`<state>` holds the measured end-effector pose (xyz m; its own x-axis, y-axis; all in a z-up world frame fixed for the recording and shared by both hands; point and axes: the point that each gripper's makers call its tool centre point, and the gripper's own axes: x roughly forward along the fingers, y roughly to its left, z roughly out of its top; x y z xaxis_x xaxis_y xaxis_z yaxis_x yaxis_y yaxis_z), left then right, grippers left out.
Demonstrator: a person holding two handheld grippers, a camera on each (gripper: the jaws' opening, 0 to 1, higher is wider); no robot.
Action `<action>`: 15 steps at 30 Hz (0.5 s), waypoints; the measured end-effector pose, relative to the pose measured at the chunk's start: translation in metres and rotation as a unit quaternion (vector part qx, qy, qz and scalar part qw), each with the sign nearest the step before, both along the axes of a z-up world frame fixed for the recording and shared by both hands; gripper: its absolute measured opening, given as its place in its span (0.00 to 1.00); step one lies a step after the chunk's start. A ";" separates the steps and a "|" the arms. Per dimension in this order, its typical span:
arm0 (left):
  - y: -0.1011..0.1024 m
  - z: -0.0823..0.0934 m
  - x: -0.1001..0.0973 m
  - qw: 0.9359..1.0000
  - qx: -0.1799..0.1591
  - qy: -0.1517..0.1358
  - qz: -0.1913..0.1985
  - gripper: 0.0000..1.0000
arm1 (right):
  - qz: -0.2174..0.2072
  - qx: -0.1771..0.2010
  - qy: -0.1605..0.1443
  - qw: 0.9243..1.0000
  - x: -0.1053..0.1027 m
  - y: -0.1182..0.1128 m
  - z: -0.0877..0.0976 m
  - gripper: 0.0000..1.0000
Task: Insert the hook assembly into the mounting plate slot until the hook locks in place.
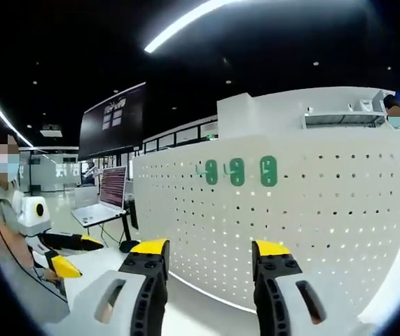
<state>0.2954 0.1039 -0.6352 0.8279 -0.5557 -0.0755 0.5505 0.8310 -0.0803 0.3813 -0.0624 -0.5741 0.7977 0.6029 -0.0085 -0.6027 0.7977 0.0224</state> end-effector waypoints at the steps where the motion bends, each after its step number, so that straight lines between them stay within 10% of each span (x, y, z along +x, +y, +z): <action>1: 0.000 0.000 0.000 1.000 0.000 0.000 0.000 0.66 | 0.000 0.000 0.000 1.000 -0.001 -0.001 -0.001 0.46; 15: 0.000 0.002 0.001 1.000 0.000 -0.002 -0.005 0.68 | 0.005 -0.004 0.008 1.000 -0.017 -0.009 -0.012 0.50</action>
<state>0.2961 0.1044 -0.6336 0.8226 -0.5640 -0.0726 0.5591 0.8255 -0.0773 0.3643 -0.0710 -0.5864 0.7913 0.6108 -0.0257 -0.6103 0.7917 0.0252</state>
